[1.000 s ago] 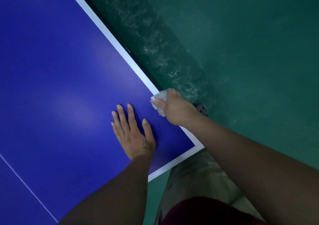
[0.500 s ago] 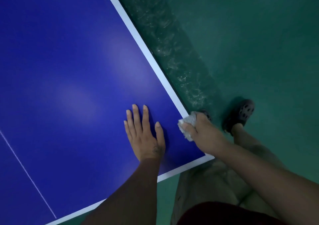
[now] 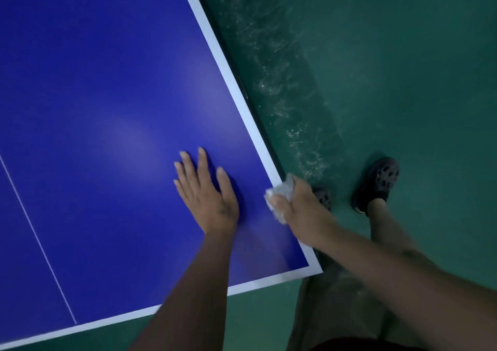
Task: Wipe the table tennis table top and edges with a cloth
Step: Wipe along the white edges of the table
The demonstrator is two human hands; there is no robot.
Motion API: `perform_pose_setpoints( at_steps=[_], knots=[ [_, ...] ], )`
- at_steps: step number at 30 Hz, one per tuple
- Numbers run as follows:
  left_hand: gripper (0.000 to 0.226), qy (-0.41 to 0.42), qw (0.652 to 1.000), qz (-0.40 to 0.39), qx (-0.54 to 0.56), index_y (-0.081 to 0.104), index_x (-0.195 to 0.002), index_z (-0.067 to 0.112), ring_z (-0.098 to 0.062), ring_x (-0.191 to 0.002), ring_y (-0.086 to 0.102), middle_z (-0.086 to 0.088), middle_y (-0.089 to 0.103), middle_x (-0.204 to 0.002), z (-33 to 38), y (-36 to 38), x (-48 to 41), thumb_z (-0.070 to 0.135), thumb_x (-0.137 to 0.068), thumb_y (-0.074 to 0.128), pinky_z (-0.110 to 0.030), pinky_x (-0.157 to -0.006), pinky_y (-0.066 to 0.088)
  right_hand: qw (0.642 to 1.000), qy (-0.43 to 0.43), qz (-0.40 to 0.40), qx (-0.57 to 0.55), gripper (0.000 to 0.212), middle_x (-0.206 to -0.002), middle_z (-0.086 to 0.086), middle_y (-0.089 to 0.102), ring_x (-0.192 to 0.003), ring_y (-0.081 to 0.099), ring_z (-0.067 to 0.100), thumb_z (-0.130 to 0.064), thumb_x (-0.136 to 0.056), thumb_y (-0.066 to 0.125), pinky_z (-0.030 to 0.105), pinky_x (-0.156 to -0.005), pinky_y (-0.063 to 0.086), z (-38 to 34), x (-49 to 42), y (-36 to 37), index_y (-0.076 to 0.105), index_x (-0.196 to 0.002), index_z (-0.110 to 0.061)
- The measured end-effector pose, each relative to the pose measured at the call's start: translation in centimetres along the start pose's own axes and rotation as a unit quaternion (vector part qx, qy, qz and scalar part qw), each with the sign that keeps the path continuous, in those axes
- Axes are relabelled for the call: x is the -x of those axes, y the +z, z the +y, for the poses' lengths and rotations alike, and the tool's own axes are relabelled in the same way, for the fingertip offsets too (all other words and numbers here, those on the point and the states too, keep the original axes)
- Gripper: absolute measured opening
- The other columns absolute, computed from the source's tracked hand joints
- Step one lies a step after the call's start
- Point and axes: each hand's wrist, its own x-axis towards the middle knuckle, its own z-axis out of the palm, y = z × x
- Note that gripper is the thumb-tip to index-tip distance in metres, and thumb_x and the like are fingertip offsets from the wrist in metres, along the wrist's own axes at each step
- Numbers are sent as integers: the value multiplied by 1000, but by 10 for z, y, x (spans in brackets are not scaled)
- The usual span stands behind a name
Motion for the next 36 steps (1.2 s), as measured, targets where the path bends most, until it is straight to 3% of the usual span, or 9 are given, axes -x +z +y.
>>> perform_pose_setpoints(
  at_steps=[4, 8, 12, 15, 18, 21, 25, 31, 36],
  knots=[
    [63, -140, 990, 26, -14, 17, -172, 37, -24, -168, -4, 0, 2, -182, 53, 12, -96, 57, -113, 29, -56, -134, -3, 994, 50, -29, 96, 65, -138, 11, 58, -123, 63, 27, -56, -107, 47, 48, -109, 53, 32, 21, 1, 35, -151, -10],
    [70, -166, 986, 13, -31, 7, -171, 45, -24, -167, -11, 4, -7, -181, 81, 21, -158, 71, -107, 16, -59, -132, -9, 985, 10, -47, 167, 50, -117, 9, 57, -102, 65, 16, -54, -110, 36, 36, -91, 60, 24, 3, -5, 41, -133, -10],
    [71, -172, 984, 17, -45, 7, -170, 47, -21, -167, -8, 7, -4, -181, 80, 21, -167, 73, -105, 13, -58, -133, -6, 997, -63, -22, 35, 43, -83, 11, 60, -72, 60, 22, -41, -115, 41, 49, -75, 56, -23, -32, -7, 56, -93, -8],
    [71, -169, 984, 27, -48, 11, -170, 47, -21, -167, -4, 7, 0, -181, 80, 23, -167, 73, -104, 14, -58, -133, -3, 996, -81, 17, -17, 45, -72, 9, 58, -68, 56, 27, -41, -114, 44, 53, -70, 55, -75, -73, -11, 56, -80, -15],
    [71, -166, 984, 44, -52, 17, -170, 45, -23, -168, 1, 5, 6, -181, 78, 25, -167, 72, -105, 19, -58, -133, 0, 998, -51, 28, -4, 53, -106, 21, 66, -92, 65, 33, -56, -110, 44, 53, -84, 58, -121, -125, -17, 61, -112, -6],
    [70, -162, 984, 54, -51, 21, -170, 44, -24, -168, 3, 3, 9, -181, 78, 26, -168, 70, -105, 23, -58, -133, 1, 997, 6, 51, 49, 72, -146, 15, 49, -128, 57, 34, -67, -106, 43, 50, -107, 50, -165, -169, -27, 39, -144, -6],
    [69, -162, 984, 53, -57, 20, -170, 44, -23, -168, 3, 4, 9, -181, 78, 26, -168, 70, -105, 23, -57, -133, 1, 997, -11, 52, 47, 68, -145, 15, 48, -130, 55, 34, -63, -107, 46, 49, -108, 48, -179, -181, -32, 39, -144, -7],
    [68, -161, 984, 49, -62, 18, -171, 43, -23, -168, 2, 3, 8, -181, 80, 23, -166, 67, -107, 23, -57, -134, 0, 997, -40, 35, 58, 48, -125, 4, 53, -111, 58, 20, -56, -107, 49, 41, -99, 51, -108, -109, -27, 48, -133, -16],
    [68, -158, 984, 53, -63, 18, -171, 41, -24, -168, 1, 3, 8, -181, 81, 22, -166, 65, -108, 24, -57, -134, 0, 998, 38, 33, 39, 48, -131, 10, 54, -122, 58, 28, -51, -108, 51, 45, -106, 51, -104, -109, -16, 43, -136, -13]
  ],
)
